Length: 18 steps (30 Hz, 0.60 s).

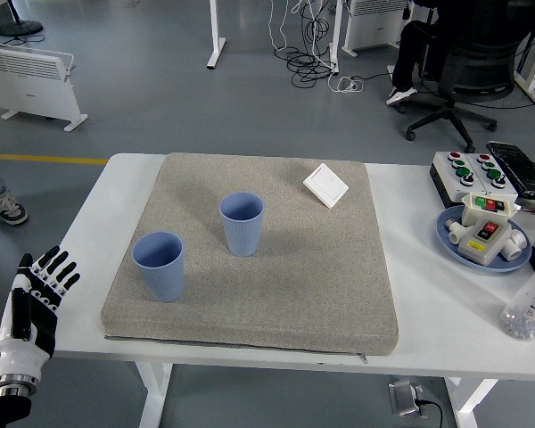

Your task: Push cup pick cup insert cup

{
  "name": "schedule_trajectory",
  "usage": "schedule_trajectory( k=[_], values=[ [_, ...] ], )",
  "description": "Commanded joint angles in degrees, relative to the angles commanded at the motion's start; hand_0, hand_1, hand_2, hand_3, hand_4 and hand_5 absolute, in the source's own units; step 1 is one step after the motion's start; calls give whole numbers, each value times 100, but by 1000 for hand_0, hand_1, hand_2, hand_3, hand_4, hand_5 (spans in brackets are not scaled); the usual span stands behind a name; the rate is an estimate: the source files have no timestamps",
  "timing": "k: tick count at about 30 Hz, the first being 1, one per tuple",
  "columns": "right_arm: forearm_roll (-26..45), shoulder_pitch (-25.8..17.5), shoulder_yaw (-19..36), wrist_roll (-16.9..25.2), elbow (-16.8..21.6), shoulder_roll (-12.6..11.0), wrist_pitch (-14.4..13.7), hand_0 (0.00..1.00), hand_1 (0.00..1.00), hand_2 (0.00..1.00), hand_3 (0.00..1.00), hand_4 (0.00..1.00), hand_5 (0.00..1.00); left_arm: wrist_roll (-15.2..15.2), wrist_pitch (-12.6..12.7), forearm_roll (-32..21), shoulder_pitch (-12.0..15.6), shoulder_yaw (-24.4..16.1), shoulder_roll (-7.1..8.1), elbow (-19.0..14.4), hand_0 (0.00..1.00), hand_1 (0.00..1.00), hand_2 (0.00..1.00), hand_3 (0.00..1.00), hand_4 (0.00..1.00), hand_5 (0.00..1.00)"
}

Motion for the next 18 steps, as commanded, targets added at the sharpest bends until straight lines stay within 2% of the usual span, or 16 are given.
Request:
schedule_trajectory(
  k=[2, 3, 7, 11, 18],
  values=[
    [-12, 1, 2, -4, 0, 1, 1, 755, 629, 650, 560, 79, 462, -145, -24, 263, 96, 131, 48, -61, 620, 668, 661, 651, 637, 998],
    [-17, 3, 2, -5, 0, 1, 2, 755, 629, 650, 560, 79, 462, -214, -34, 411, 134, 220, 76, -89, 528, 608, 591, 576, 631, 998],
    [-3, 13, 3, -6, 0, 4, 1, 755, 629, 650, 560, 79, 462, -334, -135, 1079, 225, 599, 171, -166, 528, 608, 591, 576, 631, 998],
    [18, 25, 3, -8, 0, 6, -1, 755, 629, 650, 560, 79, 463, -307, -223, 1628, 198, 925, 215, -123, 532, 600, 573, 562, 631, 998],
    [45, 34, -5, -8, 0, 5, 2, 755, 630, 650, 560, 79, 466, -212, -279, 1886, 29, 1169, 190, -43, 552, 601, 573, 561, 646, 998]
  ],
)
